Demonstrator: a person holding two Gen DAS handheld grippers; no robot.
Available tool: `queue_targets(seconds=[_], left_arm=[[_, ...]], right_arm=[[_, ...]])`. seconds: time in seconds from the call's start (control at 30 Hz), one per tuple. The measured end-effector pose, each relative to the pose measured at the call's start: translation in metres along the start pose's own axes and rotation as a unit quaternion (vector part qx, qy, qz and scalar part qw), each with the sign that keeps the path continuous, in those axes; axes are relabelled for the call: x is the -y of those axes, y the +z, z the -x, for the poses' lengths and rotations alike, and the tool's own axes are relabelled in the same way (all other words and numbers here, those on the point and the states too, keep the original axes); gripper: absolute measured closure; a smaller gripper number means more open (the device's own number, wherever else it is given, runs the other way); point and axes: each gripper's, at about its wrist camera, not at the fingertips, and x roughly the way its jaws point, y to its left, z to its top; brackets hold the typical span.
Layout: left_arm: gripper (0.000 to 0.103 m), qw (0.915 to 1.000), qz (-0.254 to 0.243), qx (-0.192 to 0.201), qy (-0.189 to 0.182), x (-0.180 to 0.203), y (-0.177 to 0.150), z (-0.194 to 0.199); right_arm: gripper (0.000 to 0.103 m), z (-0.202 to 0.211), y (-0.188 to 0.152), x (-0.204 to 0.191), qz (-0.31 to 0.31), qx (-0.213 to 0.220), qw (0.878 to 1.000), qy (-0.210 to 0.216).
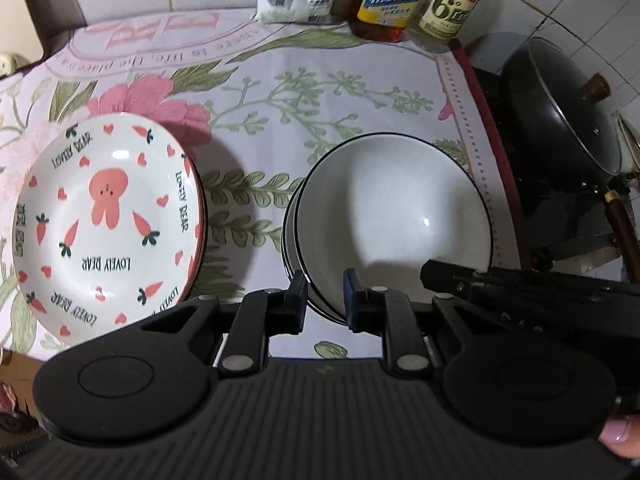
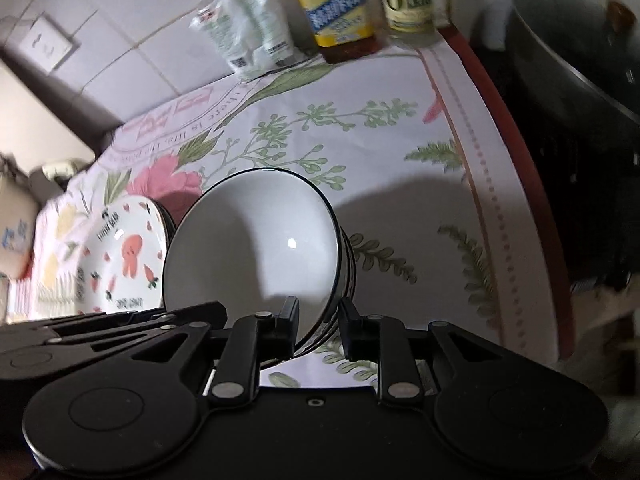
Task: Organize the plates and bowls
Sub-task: 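Carry the bowl stack onto the white bowl near the stove, then open the right gripper and pull back from the bowl stack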
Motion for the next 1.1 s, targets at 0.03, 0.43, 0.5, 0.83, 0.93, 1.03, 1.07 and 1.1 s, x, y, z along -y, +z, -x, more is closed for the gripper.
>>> queue_targets(seconds=[0.03,0.43,0.5,0.83,0.93,1.03,1.07,1.1], left_arm=[[0.085,1.0,0.001,0.0,0.002,0.0,0.0,-0.001],[0.081,0.9989,0.045,-0.003,0.011,-0.002,0.002,-0.002],[0.081,0.9983,0.057,0.002,0.001,-0.005,0.0,0.004],[0.079,0.9977,0.038,0.029,-0.047,-0.009,-0.022,0.041],[0.078,0.9971,0.026,0.04,-0.059,-0.013,-0.032,0.056],[0.077,0.9964,0.008,0.054,-0.065,-0.016,-0.043,0.072],[0.076,0.9961,0.001,0.059,-0.065,-0.017,-0.046,0.077],[0.075,0.9959,-0.006,0.064,-0.064,-0.017,-0.05,0.081]], right_arm=[[0.076,0.0,0.001,-0.001,0.006,0.0,1.0,-0.002],[0.069,-0.003,0.006,-0.006,0.076,-0.003,0.997,-0.013],[0.069,-0.003,0.003,-0.005,0.087,0.002,0.996,-0.015],[0.064,0.055,-0.03,-0.002,0.115,0.069,0.989,0.057],[0.059,0.072,-0.045,-0.008,0.139,0.093,0.985,0.053],[0.055,0.085,-0.062,-0.013,0.158,0.12,0.979,0.041],[0.055,0.088,-0.067,-0.014,0.164,0.128,0.977,0.036],[0.055,0.092,-0.073,-0.016,0.169,0.134,0.976,0.032]])
